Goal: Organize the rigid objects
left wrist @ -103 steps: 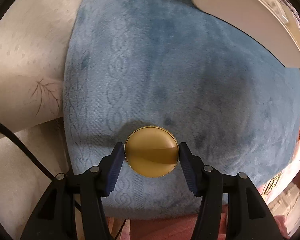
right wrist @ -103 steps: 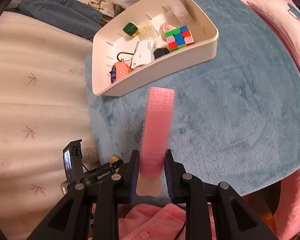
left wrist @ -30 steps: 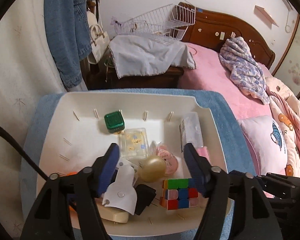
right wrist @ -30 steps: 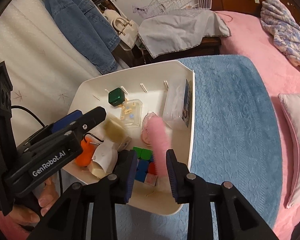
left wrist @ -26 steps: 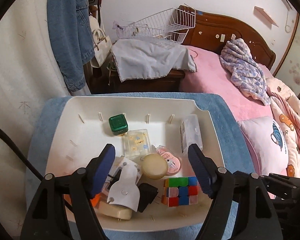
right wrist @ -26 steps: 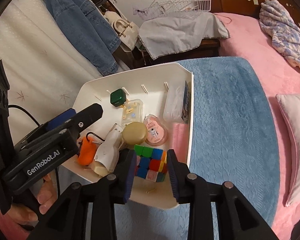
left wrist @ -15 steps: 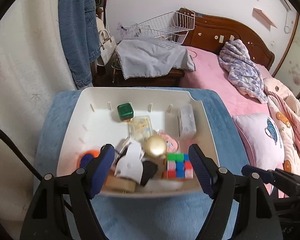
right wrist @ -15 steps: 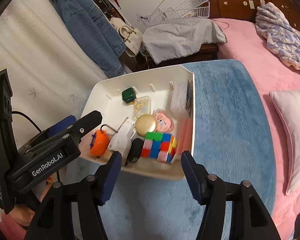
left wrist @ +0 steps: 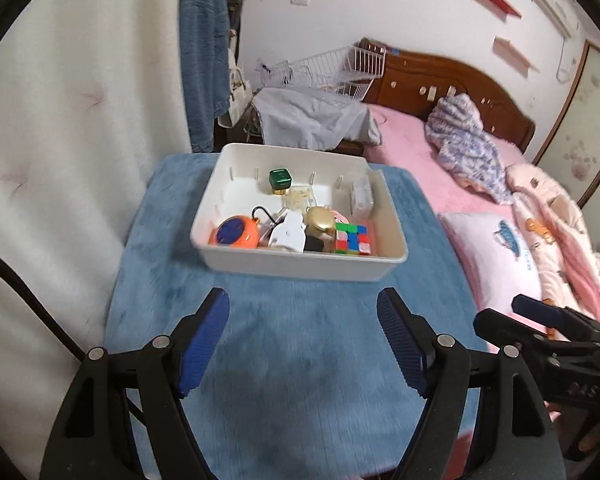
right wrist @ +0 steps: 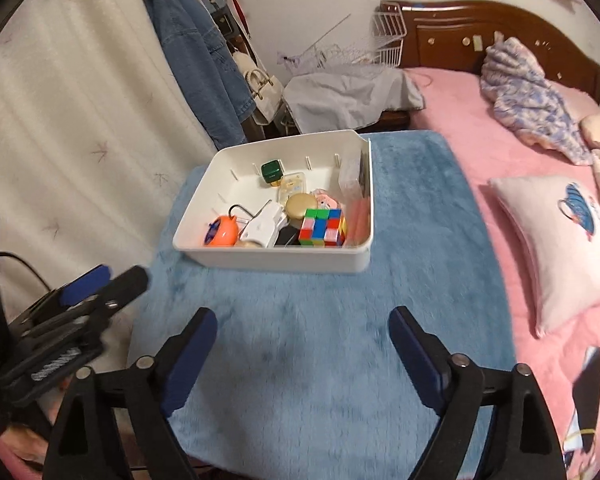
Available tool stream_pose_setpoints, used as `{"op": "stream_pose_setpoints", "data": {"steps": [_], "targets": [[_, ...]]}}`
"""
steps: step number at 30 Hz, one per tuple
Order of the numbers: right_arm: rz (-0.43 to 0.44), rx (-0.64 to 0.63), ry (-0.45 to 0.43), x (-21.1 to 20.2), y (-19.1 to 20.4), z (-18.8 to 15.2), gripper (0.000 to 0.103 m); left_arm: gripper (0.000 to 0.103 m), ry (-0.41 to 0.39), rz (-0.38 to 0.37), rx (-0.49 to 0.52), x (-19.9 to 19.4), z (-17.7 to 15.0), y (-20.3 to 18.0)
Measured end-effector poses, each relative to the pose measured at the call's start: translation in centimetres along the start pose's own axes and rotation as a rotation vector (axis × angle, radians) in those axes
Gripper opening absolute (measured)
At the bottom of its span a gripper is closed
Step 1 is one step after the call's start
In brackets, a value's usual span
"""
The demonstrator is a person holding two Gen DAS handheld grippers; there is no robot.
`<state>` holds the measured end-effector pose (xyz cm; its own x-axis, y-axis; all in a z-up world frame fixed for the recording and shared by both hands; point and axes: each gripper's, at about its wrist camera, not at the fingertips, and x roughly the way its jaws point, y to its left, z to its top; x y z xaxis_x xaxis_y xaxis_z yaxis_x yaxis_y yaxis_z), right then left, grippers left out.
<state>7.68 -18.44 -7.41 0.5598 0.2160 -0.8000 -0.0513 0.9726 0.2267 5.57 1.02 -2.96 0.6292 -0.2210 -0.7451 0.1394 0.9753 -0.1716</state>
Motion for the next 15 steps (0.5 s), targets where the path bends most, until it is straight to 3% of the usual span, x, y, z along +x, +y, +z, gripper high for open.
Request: {"op": "stream_pose_setpoints", "data": {"steps": [3,6,10,15], "targets": [[-0.011,0.002,-0.027,-2.8,0.7,-2.5,0.102,0.084,-0.054,-0.015,-0.007,-4.4,-1.8,0.8],[-0.021,0.011,-0.064,-5.4,1.4,-4.9,0.103,0.084,-0.069,-0.012,-0.005,-6.9,-3.1,1.3],[-0.037,0.032,-0.107,-7.8,2.1,-7.2,0.103,0.084,-0.028,-0.042,-0.036,-8.9,-4.7,1.3],[-0.046,0.038,-0.158,-10.2,3.1,-9.2,0.103,0.084,-0.043,0.038,-0.021,-10.2,-5.8,-0.2]]}}
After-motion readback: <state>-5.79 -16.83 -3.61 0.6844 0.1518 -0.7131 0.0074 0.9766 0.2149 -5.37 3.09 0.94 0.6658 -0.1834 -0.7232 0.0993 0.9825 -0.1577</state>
